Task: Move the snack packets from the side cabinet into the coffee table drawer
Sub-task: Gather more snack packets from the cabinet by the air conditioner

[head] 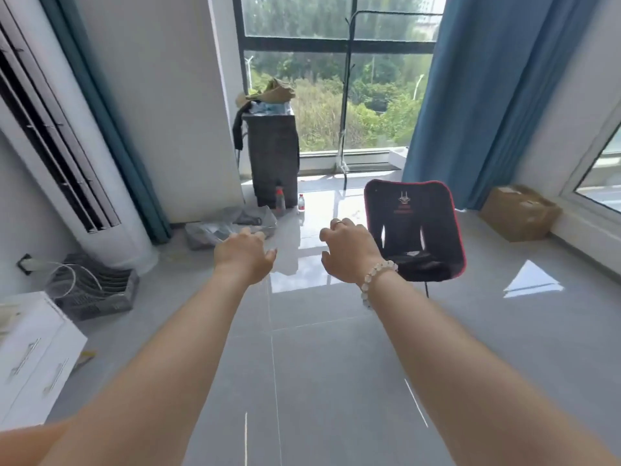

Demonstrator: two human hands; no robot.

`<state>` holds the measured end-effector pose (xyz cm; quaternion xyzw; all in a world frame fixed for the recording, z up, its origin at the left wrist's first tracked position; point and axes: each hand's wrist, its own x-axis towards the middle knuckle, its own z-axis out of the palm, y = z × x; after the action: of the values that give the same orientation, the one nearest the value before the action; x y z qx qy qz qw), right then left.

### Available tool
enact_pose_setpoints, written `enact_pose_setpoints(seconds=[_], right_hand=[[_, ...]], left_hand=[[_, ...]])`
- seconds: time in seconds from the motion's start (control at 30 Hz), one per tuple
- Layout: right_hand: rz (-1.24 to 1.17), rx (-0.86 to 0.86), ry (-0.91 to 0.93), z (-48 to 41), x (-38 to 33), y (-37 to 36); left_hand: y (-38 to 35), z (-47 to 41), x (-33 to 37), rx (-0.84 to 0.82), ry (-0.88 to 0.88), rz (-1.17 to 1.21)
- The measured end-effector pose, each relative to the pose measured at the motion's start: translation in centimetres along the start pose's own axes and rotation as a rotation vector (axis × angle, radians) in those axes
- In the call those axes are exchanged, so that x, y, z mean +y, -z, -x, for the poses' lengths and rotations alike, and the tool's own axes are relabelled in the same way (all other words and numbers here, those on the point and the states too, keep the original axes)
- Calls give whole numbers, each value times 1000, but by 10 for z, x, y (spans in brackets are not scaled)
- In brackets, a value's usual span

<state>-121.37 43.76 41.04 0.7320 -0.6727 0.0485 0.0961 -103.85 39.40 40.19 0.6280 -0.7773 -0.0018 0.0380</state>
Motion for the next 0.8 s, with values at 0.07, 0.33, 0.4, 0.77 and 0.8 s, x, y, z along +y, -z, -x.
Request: enact_pose_setpoints(seconds=[0.07, 0.33, 0.4, 0.77, 0.8], right_hand=[[-9, 12, 95, -40, -8, -4], [-92, 4, 317, -171, -51, -35], [-130, -12, 404, -189, -82, -48], [-245, -7, 735, -272, -236, -72], [-243, -15, 750, -281, -249, -73]], left_hand=[[-3, -24, -17, 0, 74, -22], [-12, -78, -85, 13, 339, -21], [-17, -75, -111, 1, 416, -42], [-20, -79, -247, -58, 741, -72], [-21, -82, -258, -60, 746, -77]])
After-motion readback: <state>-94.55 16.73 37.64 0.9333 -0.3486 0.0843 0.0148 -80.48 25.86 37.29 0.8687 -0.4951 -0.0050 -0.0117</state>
